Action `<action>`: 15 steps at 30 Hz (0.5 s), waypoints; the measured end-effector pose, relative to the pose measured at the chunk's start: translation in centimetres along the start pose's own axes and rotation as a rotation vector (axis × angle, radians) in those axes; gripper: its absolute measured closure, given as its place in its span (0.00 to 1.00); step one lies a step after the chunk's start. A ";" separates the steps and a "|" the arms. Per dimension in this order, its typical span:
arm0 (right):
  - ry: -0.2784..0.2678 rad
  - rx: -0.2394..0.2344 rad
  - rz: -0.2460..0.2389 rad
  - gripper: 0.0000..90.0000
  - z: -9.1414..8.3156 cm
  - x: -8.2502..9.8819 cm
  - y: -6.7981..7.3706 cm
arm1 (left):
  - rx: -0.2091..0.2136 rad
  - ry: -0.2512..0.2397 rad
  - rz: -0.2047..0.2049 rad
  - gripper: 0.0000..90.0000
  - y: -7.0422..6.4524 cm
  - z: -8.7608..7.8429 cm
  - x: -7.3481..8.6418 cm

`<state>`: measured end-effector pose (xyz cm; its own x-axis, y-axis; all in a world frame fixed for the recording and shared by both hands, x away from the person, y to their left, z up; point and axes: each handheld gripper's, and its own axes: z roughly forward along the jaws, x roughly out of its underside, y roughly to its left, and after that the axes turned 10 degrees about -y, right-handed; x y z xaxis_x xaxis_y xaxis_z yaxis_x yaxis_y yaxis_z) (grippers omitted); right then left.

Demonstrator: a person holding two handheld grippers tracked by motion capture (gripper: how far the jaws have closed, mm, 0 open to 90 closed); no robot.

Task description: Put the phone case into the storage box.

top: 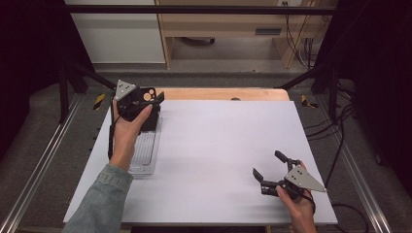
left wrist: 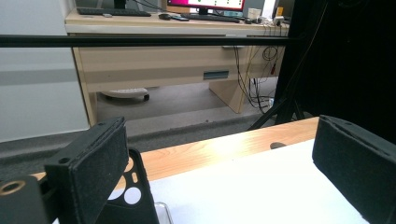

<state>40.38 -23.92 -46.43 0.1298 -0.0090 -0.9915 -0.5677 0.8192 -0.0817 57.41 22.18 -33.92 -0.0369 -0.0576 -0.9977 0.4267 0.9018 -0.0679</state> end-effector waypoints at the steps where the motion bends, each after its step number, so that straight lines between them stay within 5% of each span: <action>1: 0.001 0.000 0.000 0.05 0.0 0.0 0.0 | 0.002 -0.001 0.001 0.04 -0.1 0.0 0.0; 15: 0.002 -0.001 -0.001 0.05 0.0 0.0 0.0 | 0.047 -0.011 0.015 0.03 -1.3 -0.2 -0.4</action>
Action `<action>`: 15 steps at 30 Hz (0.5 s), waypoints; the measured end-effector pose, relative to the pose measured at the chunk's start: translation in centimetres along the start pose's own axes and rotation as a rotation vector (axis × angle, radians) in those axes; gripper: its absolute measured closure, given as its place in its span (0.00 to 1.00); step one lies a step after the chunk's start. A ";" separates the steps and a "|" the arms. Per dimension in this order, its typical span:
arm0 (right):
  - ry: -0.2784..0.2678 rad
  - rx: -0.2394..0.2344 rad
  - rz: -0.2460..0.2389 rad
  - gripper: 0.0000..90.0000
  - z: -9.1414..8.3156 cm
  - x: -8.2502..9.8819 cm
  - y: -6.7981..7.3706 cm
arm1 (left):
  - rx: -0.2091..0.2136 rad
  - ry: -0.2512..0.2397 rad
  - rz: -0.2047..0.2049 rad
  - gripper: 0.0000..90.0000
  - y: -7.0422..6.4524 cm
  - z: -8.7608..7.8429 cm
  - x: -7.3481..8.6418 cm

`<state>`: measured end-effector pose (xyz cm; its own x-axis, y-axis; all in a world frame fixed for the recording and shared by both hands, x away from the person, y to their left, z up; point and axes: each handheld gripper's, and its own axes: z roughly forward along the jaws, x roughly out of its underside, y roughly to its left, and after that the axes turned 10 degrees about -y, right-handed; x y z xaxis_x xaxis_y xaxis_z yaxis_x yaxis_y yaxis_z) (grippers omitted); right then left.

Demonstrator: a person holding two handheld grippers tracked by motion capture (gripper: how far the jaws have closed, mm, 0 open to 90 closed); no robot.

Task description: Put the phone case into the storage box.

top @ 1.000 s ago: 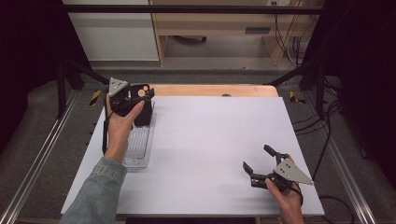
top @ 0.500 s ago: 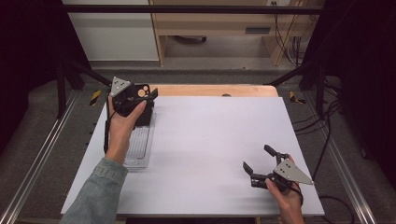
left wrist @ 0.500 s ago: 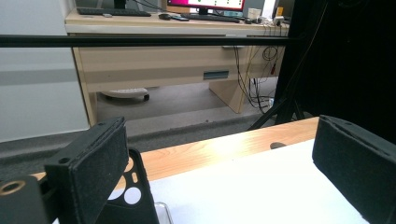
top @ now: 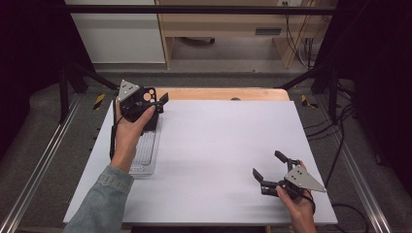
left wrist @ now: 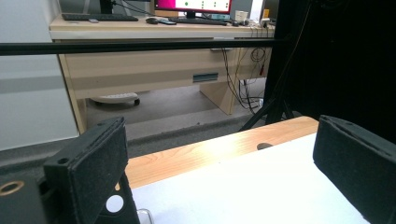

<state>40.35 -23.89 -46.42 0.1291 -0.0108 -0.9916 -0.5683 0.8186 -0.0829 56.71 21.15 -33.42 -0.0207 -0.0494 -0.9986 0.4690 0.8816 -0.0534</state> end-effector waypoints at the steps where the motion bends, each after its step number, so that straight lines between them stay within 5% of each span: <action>1: 0.000 0.000 0.000 0.05 0.0 0.0 0.0 | 0.002 0.000 0.000 0.03 -0.1 0.0 0.0; 15: 0.000 0.002 0.001 0.05 0.0 0.0 0.0 | 0.054 -0.021 0.005 0.02 -1.7 -0.4 -0.7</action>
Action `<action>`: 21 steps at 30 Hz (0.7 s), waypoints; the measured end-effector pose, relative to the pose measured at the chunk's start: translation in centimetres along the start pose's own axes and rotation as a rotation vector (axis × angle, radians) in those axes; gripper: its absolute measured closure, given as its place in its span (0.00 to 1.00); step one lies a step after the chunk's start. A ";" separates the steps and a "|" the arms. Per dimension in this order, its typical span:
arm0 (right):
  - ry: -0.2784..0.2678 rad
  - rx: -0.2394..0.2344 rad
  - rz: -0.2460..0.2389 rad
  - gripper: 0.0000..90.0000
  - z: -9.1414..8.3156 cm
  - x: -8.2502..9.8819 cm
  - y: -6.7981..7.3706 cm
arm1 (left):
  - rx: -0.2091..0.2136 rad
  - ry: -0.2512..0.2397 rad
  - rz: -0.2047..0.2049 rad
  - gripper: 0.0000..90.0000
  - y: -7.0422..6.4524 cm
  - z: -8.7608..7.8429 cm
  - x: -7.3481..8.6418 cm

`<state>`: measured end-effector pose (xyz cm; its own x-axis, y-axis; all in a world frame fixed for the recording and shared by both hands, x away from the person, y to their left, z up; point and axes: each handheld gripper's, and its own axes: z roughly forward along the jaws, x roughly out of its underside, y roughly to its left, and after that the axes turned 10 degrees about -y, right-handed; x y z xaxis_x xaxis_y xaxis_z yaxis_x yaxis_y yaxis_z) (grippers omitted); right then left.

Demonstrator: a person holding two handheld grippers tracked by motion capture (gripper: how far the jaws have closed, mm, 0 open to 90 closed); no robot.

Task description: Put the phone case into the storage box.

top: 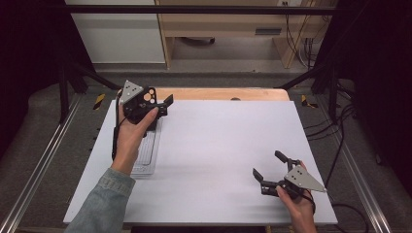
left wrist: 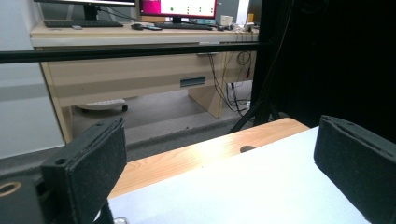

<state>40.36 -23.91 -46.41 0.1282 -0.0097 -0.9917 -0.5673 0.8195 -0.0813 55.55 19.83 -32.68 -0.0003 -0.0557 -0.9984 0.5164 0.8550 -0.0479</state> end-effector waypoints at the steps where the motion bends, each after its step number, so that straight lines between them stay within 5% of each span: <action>1: 0.000 0.000 0.000 0.05 0.0 0.0 0.0 | 0.003 -0.002 -0.002 0.02 -0.1 0.0 -0.1; 21: 0.000 0.001 0.003 0.05 0.0 0.0 0.0 | 0.076 -0.012 0.018 0.02 -2.1 -0.5 -0.5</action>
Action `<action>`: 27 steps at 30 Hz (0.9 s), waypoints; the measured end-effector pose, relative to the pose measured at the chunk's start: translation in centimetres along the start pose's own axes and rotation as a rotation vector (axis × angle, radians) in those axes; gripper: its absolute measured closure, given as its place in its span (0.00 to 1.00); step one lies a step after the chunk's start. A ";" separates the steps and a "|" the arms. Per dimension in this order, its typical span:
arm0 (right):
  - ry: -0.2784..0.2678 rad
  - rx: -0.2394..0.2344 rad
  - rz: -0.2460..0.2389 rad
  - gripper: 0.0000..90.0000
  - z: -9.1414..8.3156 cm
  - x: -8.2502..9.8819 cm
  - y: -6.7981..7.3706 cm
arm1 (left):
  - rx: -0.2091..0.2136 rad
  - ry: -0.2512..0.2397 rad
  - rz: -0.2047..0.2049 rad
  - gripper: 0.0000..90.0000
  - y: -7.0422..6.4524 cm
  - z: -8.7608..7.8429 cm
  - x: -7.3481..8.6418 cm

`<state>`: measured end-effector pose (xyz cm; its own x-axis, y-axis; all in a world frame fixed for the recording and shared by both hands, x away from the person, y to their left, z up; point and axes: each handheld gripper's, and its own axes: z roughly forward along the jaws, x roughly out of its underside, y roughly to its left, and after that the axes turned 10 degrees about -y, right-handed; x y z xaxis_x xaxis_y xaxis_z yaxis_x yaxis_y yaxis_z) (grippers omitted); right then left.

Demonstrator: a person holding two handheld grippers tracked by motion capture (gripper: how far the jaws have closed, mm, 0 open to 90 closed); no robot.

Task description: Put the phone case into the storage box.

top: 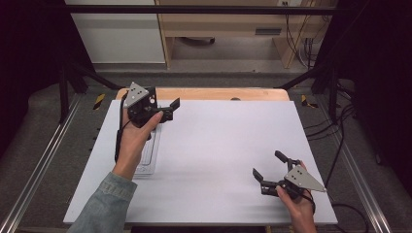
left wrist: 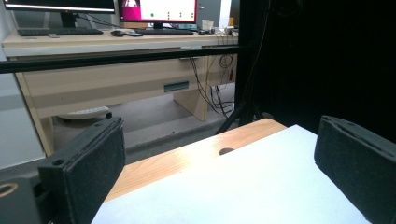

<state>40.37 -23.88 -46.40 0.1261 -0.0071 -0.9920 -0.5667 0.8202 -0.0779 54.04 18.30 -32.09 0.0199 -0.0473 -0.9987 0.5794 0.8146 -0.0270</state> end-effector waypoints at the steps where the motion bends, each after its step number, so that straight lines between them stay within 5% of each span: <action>1: 0.000 0.000 0.000 0.05 0.0 0.0 0.0 | 0.004 -0.001 0.001 0.02 -0.1 0.0 0.0; 27: 0.000 -0.002 0.000 0.04 0.0 0.0 0.0 | 0.087 -0.018 0.026 0.02 -3.0 -1.1 -0.6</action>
<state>40.34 -23.86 -46.36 0.1260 -0.0067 -0.9920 -0.5681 0.8193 -0.0777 51.37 16.52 -31.50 0.0495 -0.0379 -0.9981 0.6472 0.7623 0.0032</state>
